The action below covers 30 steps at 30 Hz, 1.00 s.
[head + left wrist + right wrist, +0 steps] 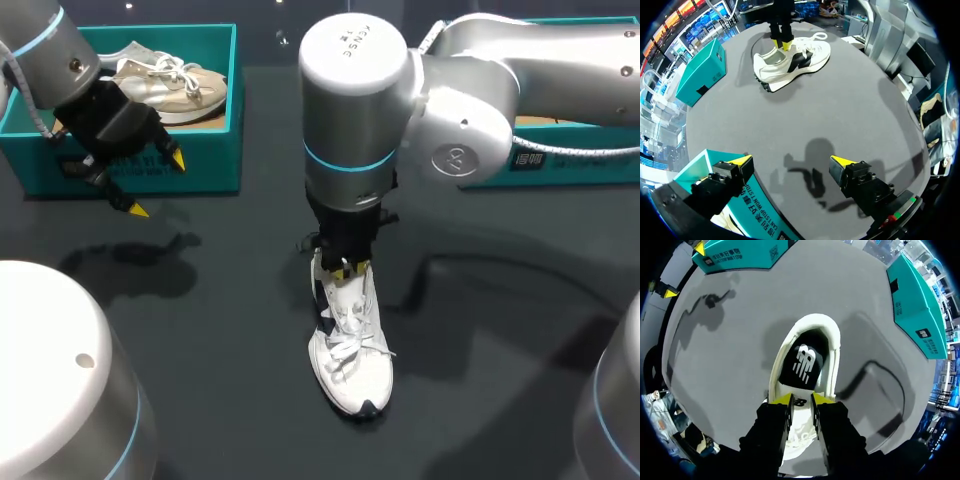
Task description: Take the shoe out of the shoebox, open the shoe tongue, remove and reinsert the insole, then place the shoe into the shoebox
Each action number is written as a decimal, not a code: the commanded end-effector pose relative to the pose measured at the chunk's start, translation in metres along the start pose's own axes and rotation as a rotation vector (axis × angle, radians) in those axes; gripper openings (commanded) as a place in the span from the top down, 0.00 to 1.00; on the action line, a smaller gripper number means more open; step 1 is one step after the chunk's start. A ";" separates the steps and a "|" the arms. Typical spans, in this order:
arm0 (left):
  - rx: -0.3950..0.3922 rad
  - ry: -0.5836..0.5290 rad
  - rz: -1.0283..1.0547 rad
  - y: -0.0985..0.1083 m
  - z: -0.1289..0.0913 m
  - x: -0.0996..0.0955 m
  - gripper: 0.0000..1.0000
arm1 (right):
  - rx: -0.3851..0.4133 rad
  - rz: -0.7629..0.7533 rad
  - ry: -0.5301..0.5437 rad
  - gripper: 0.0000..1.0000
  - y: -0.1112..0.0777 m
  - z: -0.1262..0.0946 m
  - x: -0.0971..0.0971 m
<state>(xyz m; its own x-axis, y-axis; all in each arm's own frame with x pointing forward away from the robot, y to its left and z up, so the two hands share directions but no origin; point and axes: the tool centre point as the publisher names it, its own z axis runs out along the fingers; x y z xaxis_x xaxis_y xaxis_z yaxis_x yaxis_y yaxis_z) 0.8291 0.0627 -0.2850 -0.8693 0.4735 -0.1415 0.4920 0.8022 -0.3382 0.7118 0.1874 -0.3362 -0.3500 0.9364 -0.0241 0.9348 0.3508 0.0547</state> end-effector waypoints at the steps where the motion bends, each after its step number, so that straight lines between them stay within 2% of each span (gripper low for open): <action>1: -0.002 -0.001 0.001 0.000 0.000 0.001 0.00 | 0.017 -0.001 0.031 0.78 0.005 0.014 -0.002; 7: -0.002 -0.001 0.001 0.000 0.000 0.001 0.00 | 0.000 -0.058 -0.031 0.78 0.001 -0.029 0.004; 10: -0.002 -0.001 0.001 0.000 0.000 0.001 0.00 | -0.010 -0.228 -0.066 0.73 0.006 -0.051 0.010; 13: -0.002 -0.001 0.001 0.000 0.000 0.001 0.00 | -0.049 -0.411 -0.075 0.55 0.011 -0.065 0.012; 18: -0.002 -0.001 0.001 0.000 0.000 0.001 0.00 | -0.148 -0.706 -0.089 0.58 0.020 -0.084 0.006; 19: -0.002 -0.001 0.001 0.000 0.000 0.001 0.00 | -0.171 -0.828 -0.073 0.52 0.020 -0.085 0.005; 20: -0.002 -0.001 0.001 0.000 0.000 0.001 0.00 | -0.199 -0.956 -0.034 0.00 0.018 -0.086 0.004; 21: -0.002 -0.001 0.001 0.000 0.000 0.001 0.00 | -0.215 -1.008 -0.001 0.00 0.015 -0.086 -0.001; 30: -0.002 -0.001 0.001 0.000 0.000 0.001 0.00 | -0.215 -1.008 -0.001 0.00 0.015 -0.086 -0.001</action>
<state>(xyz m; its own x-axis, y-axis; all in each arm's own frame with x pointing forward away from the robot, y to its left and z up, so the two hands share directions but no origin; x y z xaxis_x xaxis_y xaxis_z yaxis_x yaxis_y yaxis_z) 0.8291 0.0627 -0.2850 -0.8693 0.4735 -0.1415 0.4920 0.8022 -0.3381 0.7211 0.2034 -0.2465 -0.8805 0.4484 -0.1541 0.4368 0.8935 0.1039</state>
